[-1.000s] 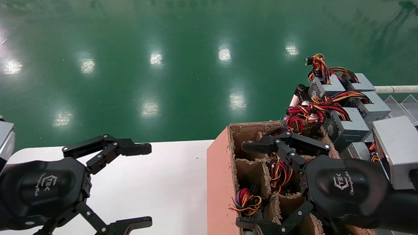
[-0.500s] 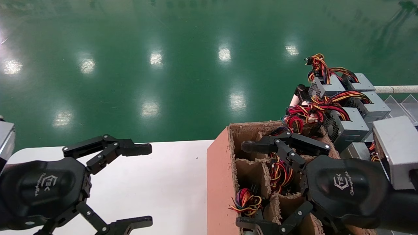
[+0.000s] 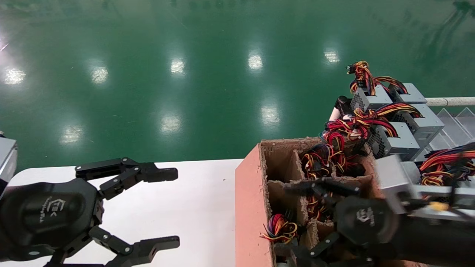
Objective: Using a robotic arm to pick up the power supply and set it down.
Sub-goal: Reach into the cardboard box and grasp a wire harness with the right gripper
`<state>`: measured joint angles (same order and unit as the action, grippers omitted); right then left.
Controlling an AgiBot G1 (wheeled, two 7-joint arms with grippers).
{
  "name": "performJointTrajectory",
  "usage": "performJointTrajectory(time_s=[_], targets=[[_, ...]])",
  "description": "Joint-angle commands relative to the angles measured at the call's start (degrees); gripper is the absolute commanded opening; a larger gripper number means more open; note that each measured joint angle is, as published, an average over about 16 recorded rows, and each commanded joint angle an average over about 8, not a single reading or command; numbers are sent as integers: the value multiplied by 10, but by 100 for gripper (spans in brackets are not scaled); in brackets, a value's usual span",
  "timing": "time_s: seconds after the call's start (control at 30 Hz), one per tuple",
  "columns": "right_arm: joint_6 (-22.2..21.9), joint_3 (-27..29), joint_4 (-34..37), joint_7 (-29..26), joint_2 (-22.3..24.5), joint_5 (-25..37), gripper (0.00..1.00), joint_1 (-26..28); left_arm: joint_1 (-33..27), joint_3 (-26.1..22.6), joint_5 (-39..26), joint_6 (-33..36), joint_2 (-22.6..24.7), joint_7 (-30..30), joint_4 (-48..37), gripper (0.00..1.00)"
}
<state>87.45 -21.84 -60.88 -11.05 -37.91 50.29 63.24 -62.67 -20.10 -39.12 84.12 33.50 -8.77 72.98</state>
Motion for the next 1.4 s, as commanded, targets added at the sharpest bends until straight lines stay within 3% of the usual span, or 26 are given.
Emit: performJointTrajectory(time_s=[0.03, 0.07, 0.27, 0.33, 0.7, 1.4], targets=[[13, -14, 33, -1, -11, 17, 94, 10, 0, 0, 0, 0, 0, 0, 0, 0], [17, -20, 47, 1, -16, 23, 86, 15, 0, 0, 0, 0, 0, 0, 0, 0], [29, -53, 125, 23, -45, 42, 13, 39, 0, 0, 0, 0, 0, 0, 0, 0], [30, -63, 152, 32, -54, 43, 0, 45, 0, 0, 0, 0, 0, 0, 0, 0], [36, -119, 257, 79, -86, 36, 0, 83, 0, 0, 0, 0, 0, 0, 0, 0], [37, -216, 294, 109, -63, -30, 0, 100, 0, 0, 0, 0, 0, 0, 0, 0]])
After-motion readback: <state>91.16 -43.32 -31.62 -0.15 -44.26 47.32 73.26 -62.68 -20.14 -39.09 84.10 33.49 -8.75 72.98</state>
